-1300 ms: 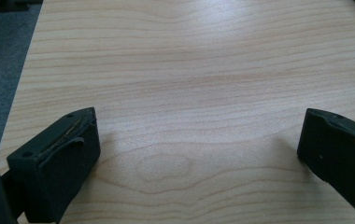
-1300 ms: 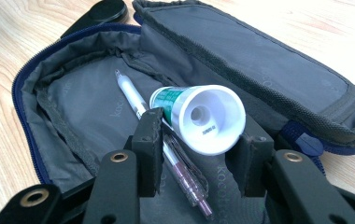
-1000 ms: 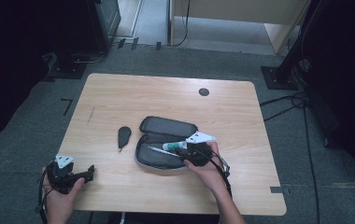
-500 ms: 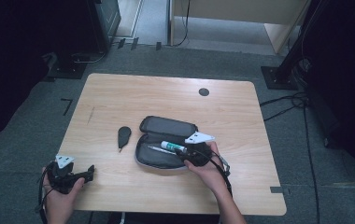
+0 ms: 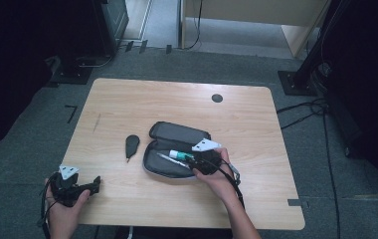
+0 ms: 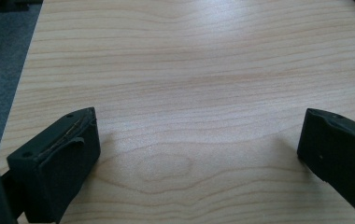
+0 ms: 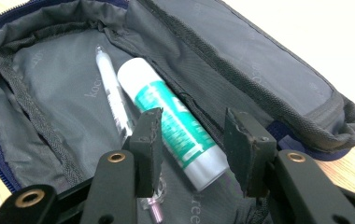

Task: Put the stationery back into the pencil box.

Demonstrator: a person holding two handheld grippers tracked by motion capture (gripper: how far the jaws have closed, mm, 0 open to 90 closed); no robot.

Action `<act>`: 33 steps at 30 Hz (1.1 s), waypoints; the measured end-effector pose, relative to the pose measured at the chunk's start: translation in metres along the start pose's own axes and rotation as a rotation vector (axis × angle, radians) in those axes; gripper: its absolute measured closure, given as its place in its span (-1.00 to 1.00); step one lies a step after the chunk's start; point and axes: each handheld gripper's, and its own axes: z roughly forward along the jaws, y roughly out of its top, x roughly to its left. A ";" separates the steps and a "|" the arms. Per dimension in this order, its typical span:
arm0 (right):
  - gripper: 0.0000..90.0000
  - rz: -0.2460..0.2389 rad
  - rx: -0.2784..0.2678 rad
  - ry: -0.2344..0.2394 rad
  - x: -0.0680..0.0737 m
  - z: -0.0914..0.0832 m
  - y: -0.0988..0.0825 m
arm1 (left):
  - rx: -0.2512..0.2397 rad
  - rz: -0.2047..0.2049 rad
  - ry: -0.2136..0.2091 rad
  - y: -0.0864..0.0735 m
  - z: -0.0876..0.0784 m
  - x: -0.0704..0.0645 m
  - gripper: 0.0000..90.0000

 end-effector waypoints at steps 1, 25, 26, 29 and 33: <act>0.27 0.000 0.000 0.000 0.000 0.000 0.000 | 0.000 0.000 0.000 0.000 0.000 0.000 -1.00; -0.69 0.147 -0.084 -0.086 -0.024 -0.052 -0.014 | 0.000 0.000 0.000 0.000 0.000 0.000 -1.00; -0.69 0.153 -0.085 -0.087 -0.026 -0.054 -0.016 | 0.000 0.000 0.000 0.000 0.000 0.000 -1.00; -0.90 0.176 -0.073 -0.087 -0.030 -0.060 -0.021 | 0.000 0.000 0.000 0.000 0.000 0.000 -1.00; -1.00 0.189 -0.070 -0.092 -0.036 -0.070 -0.029 | 0.000 0.000 0.000 0.000 0.000 0.000 -1.00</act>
